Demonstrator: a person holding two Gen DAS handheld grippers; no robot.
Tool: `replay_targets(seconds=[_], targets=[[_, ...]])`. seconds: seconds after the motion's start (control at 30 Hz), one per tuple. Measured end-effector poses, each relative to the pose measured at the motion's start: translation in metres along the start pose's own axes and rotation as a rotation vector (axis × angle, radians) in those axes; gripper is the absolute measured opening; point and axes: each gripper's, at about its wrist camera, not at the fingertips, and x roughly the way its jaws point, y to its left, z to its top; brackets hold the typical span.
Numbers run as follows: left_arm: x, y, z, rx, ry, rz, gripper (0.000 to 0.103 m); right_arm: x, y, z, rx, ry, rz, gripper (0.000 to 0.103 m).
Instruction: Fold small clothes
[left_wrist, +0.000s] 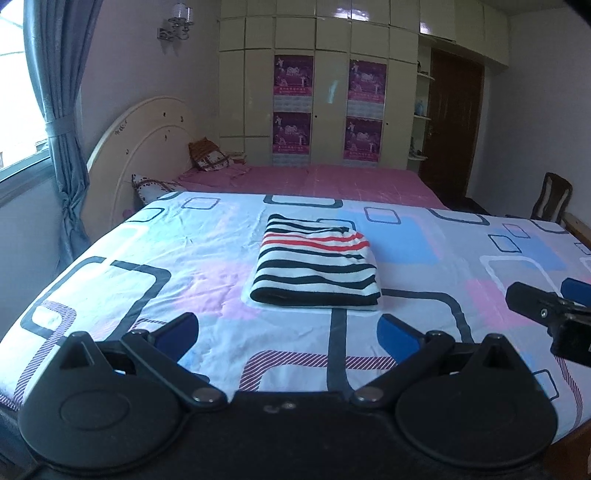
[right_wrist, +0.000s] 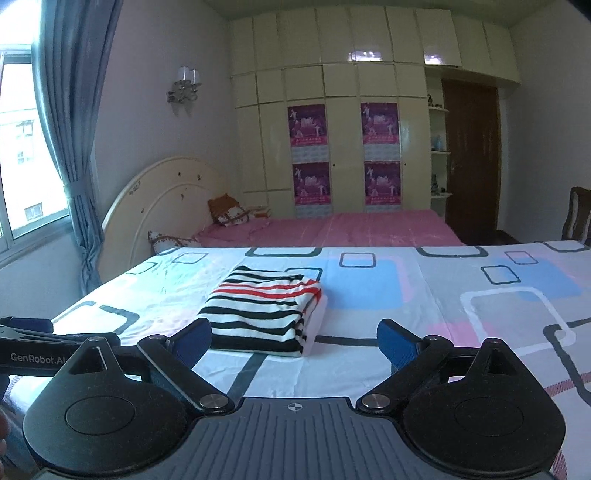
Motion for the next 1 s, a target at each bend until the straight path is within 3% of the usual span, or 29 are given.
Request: replay_targets(seconds=[1.0], targets=[[-0.0045, 0.0081, -0.0017, 0.018, -0.029, 0.037, 0.103, -0.0020, 0.0068, 0.0001, 0.002, -0.012, 0.009, 0.095]])
